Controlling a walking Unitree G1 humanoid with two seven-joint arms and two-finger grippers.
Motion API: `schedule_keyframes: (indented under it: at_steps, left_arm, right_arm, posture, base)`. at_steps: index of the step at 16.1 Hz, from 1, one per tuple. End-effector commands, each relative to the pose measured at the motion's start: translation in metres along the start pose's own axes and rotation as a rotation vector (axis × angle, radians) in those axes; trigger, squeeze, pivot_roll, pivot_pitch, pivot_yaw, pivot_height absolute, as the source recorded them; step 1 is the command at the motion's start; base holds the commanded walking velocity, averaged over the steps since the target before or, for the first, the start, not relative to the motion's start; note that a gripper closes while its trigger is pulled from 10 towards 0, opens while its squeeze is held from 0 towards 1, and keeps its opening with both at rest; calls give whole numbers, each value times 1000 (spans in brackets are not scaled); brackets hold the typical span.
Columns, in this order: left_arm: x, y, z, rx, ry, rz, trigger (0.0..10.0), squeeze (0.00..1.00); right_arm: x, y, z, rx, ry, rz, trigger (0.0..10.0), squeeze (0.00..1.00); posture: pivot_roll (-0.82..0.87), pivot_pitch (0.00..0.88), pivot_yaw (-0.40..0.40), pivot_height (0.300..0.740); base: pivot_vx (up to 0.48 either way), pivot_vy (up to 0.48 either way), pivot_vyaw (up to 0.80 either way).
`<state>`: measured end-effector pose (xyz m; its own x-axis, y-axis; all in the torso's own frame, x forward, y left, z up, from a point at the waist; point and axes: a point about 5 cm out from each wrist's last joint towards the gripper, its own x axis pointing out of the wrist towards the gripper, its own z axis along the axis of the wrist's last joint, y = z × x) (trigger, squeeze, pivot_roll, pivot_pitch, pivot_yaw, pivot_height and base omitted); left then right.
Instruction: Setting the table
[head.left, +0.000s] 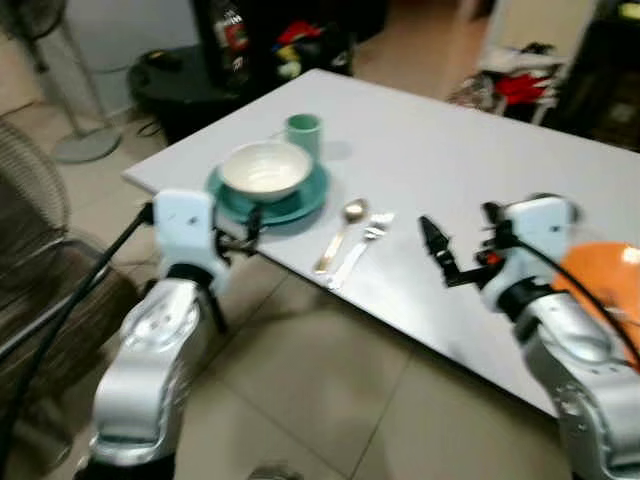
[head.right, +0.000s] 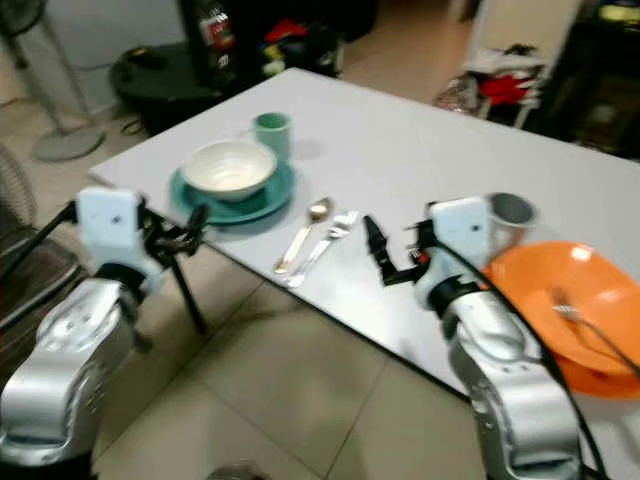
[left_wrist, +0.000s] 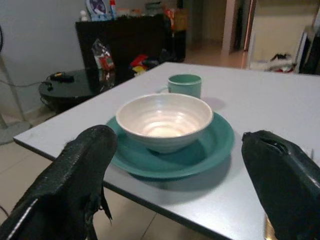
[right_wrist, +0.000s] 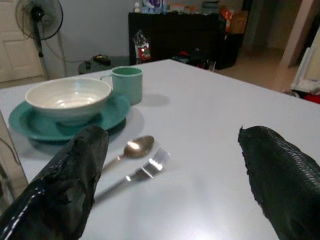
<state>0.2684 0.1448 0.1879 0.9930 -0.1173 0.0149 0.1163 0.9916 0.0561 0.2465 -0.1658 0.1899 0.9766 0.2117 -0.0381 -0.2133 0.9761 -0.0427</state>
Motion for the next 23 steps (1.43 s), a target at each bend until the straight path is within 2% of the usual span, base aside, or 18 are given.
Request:
schedule_keyframes:
  at_steps: [1, 4, 5, 6, 8, 9, 10, 11, 13, 14, 15, 16, 18, 20, 23]
  left_arm:
    - [-3, 4, -4, 11, 26, 19, 10000, 0]
    - [-8, 9, -9, 66, 54, 11, 10000, 0]
    - [-5, 10, -10, 58, 52, 14, 10000, 0]
    - [4, 8, -11, 43, 54, 17, 10000, 0]
    - [8, 3, -10, 29, 47, 3, 10000, 0]
    - [8, 1, -11, 28, 49, -3, 10000, 0]
    - [8, 0, -12, 45, 50, -16, 10000, 0]
    - [8, 1, -11, 50, 46, -18, 10000, 0]
    - [10, 2, -11, 42, 38, -10, 10000, 0]
    - [10, 2, -10, 38, 34, -14, 10000, 0]
    - [11, 1, -10, 35, 32, -19, 10000, 0]
    - [12, 1, -9, 27, 30, -22, 10000, 0]
    - [12, -2, -9, 21, 31, -32, 10000, 0]
    - [10, -2, -10, 41, 29, -34, 10000, 0]
    - [7, 7, -9, 74, 29, -7, 10000, 0]
  right_arm:
    - [0, 6, 1, 8, -1, 32, 10000, 1000]
    - [3, 13, -2, 0, 9, 44, 10000, 1000]
    - [3, 14, -2, -18, 12, 50, 10000, 1000]
    - [2, 6, 1, -44, 5, 19, 10000, 1000]
    - [1, 1, 3, -32, -1, 0, 10000, 1000]
    - [2, 2, 3, -27, -4, -4, 10000, 918]
    - [3, 4, 3, -21, -6, -1, 10000, 616]
    - [4, 4, 2, -18, -9, -1, 10000, 431]
    - [4, 3, 2, -2, -5, -5, 10000, 431]
    - [4, 4, 1, -3, -2, 1, 10000, 396]
    - [4, 4, 1, -4, 0, 5, 10000, 165]
    - [3, 4, 0, 2, 4, 5, 10000, 94]
    - [1, 2, -1, 11, 5, -9, 10000, 8]
    - [1, 4, -3, 40, 9, -6, 10000, 0]
    - [4, 7, -6, 60, 25, 21, 10000, 0]
  posture:
    - [88, 0, 15, 740]
    - [79, 0, 19, 740]
    - [59, 0, 31, 740]
    - [37, 0, 46, 740]
    - [26, 0, 54, 740]
    - [28, 0, 55, 740]
    - [27, 0, 58, 740]
    - [26, 0, 61, 740]
    - [27, 0, 59, 740]
    - [23, 0, 59, 740]
    - [19, 0, 61, 740]
    - [12, 0, 68, 740]
    - [11, 0, 69, 740]
    - [31, 0, 60, 740]
    - [66, 0, 37, 740]
  base:
    - [0, 0, 800]
    - [0, 0, 800]
    - [0, 0, 800]
    - [0, 0, 800]
    - [0, 0, 800]
    - [0, 0, 800]
    - [0, 0, 800]
    - [0, 0, 800]
    - [0, 0, 800]
    - [0, 0, 800]
    - [0, 0, 800]
    - [0, 0, 800]
    - [0, 0, 800]
    - [0, 0, 800]
    - [0, 0, 800]
